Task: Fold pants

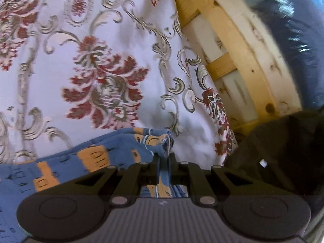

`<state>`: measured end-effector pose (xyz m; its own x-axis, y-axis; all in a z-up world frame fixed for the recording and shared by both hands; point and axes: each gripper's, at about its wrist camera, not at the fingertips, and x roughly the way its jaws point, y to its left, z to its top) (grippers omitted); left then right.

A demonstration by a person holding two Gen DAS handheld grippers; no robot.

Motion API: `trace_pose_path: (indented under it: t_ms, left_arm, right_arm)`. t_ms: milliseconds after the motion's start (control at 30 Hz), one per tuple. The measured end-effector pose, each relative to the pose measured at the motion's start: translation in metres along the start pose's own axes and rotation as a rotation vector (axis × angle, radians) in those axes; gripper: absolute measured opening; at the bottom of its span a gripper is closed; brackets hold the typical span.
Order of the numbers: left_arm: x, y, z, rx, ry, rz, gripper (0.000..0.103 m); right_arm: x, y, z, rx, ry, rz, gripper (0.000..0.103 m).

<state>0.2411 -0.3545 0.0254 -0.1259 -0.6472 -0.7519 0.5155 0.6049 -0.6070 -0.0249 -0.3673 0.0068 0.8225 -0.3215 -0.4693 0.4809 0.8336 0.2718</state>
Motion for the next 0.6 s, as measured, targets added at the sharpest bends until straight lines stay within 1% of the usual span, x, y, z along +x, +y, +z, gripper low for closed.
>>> trace_pose_path:
  t_ms: [67,167,300,400,533,567,600]
  left_arm:
    - [-0.017,0.02,-0.013,-0.004,-0.024,-0.031,0.008]
    - [-0.036,0.054,-0.031,-0.021,-0.06,-0.056,0.008]
    - [-0.051,0.096,-0.057,-0.044,-0.089,-0.044,0.008]
    - [-0.053,0.125,-0.073,-0.06,-0.104,-0.047,0.009]
    - [-0.046,0.159,-0.088,-0.103,-0.11,-0.069,0.01]
    - [-0.044,0.164,-0.091,-0.105,-0.111,-0.066,0.011]
    - [-0.042,0.169,-0.094,-0.108,-0.112,-0.071,0.016]
  right_arm:
    - [-0.001,0.018,-0.006,-0.088,0.02,0.032,0.01]
    - [0.002,0.042,-0.016,-0.211,0.071,0.084,0.01]
    - [0.008,0.07,-0.033,-0.372,0.156,0.148,0.01]
    - [0.012,0.088,-0.048,-0.489,0.204,0.165,0.01]
    - [0.026,0.106,-0.066,-0.605,0.281,0.17,0.01]
    - [0.028,0.109,-0.07,-0.628,0.296,0.169,0.01]
    - [0.03,0.112,-0.073,-0.647,0.307,0.169,0.01]
